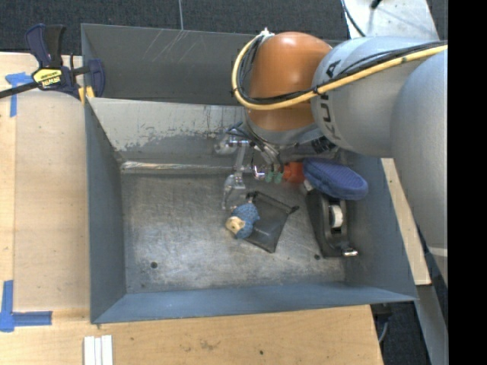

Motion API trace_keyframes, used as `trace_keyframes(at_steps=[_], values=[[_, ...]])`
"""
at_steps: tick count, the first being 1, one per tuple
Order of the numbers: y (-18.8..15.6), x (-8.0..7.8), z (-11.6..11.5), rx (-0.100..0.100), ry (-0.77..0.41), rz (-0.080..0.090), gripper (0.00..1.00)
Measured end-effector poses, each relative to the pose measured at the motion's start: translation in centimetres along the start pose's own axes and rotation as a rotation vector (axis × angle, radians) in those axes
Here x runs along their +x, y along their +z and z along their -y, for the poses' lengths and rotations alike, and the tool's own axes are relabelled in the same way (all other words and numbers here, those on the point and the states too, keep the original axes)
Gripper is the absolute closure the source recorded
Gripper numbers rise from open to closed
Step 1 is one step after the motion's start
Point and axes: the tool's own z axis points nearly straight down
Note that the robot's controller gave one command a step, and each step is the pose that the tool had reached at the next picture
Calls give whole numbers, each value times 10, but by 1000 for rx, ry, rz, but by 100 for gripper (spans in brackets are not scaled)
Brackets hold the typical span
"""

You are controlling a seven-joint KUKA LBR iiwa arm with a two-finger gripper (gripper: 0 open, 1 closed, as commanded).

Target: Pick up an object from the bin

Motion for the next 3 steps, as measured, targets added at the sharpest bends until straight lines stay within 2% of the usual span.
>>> trace_keyframes(at_steps=[1, 2, 3], values=[[34, 40, 64, 2, -76, 2, 0], [33, 41, 59, -3, -82, -3, 100], [-155, 61, 71, 2, -278, 10, 100]])
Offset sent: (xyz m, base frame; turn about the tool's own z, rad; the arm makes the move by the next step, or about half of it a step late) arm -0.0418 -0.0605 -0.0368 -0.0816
